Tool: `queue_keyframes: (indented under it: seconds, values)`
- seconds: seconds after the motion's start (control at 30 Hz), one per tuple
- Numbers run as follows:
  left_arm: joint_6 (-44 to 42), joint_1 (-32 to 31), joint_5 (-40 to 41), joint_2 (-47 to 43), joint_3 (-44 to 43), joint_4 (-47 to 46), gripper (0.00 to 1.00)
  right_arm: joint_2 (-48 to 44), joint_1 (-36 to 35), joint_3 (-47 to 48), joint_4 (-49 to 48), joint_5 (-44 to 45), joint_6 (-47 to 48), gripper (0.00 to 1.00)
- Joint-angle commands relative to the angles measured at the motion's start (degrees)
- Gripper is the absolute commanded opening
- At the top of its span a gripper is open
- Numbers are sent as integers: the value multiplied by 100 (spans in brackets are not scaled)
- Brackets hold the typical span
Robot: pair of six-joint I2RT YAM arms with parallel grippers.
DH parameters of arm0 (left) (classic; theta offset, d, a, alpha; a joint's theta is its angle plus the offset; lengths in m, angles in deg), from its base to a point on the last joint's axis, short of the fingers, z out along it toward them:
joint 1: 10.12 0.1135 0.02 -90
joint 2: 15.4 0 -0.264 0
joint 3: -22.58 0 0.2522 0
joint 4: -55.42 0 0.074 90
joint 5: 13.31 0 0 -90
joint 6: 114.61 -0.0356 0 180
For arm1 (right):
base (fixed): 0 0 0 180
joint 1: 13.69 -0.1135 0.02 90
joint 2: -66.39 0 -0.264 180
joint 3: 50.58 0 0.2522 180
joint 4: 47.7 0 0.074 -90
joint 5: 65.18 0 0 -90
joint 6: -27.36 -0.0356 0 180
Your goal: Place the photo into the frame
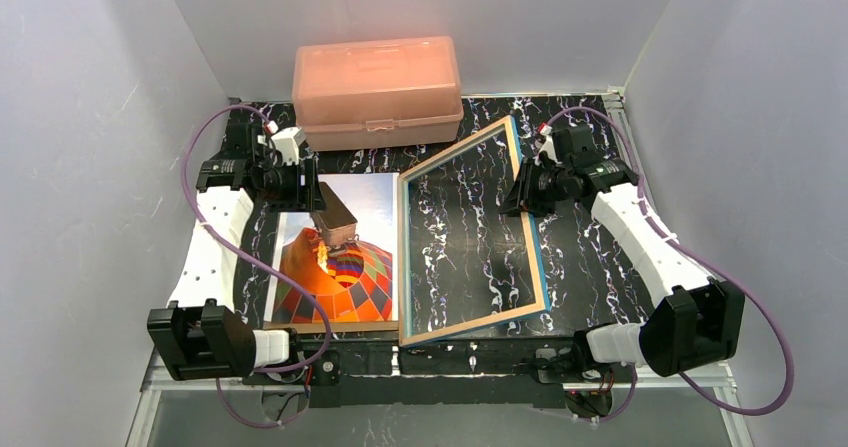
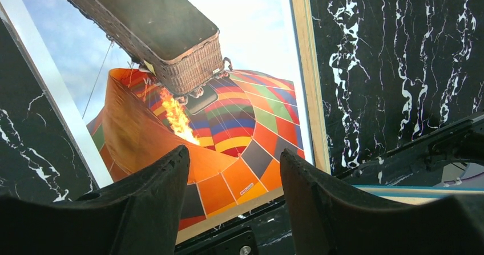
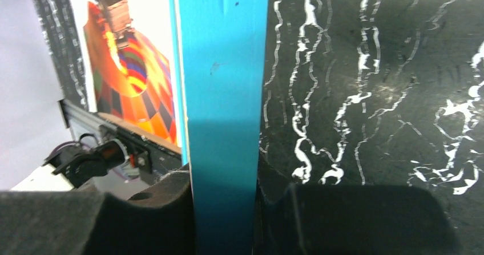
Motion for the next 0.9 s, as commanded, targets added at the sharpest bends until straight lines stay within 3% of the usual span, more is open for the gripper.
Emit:
queue_keyframes:
  seconds: [0.0, 0.43, 0.87]
  values:
    - [-198, 151, 40, -154, -6, 305, 58, -215, 55, -376, -521, 722, 189, 1]
    - [-563, 527, 50, -41, 16, 491, 58, -307, 193, -909, -1154, 2341, 1106, 1]
    - [-695, 591, 238, -48, -239, 729, 58, 366, 214, -1416, -1952, 3040, 1349, 7]
